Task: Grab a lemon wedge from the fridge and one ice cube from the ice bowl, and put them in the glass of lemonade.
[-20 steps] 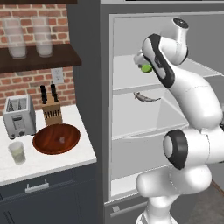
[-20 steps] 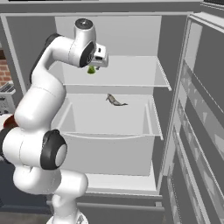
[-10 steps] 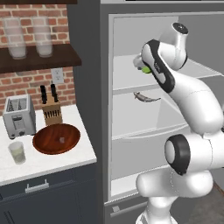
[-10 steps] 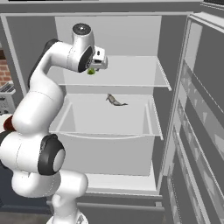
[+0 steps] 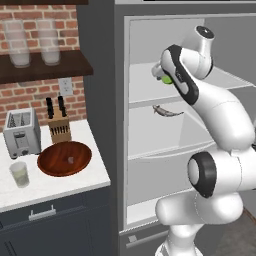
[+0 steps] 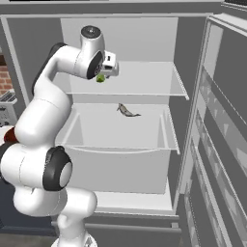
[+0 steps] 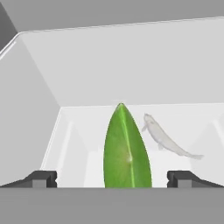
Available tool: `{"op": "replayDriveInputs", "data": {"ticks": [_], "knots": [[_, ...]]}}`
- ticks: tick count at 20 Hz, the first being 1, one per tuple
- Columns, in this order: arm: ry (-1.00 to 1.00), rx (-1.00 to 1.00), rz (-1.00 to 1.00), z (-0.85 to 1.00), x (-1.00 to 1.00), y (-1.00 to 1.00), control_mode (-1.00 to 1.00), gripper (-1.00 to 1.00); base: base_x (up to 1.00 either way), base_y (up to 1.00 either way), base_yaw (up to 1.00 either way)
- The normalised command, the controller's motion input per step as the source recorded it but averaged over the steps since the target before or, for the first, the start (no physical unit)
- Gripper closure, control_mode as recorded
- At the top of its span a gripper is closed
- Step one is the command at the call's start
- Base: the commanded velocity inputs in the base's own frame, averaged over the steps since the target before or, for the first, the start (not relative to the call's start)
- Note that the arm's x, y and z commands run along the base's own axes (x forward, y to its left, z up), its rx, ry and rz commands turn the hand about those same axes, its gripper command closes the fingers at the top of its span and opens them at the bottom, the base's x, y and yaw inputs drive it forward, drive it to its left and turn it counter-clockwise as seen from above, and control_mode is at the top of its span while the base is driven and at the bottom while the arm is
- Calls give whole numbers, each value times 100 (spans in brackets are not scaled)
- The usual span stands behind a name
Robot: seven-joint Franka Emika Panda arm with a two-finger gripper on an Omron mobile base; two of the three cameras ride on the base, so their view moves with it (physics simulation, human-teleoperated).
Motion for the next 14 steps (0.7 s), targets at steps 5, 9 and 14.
{"op": "replayDriveInputs", "data": {"ticks": [5,9,14], "knots": [[0,0,4,-32,-16,0,-100,-100,0,0,0],[0,-2,6,-26,6,1,-100,-100,0,0,0],[0,-2,3,13,5,0,-100,-100,0,0,0]]}}
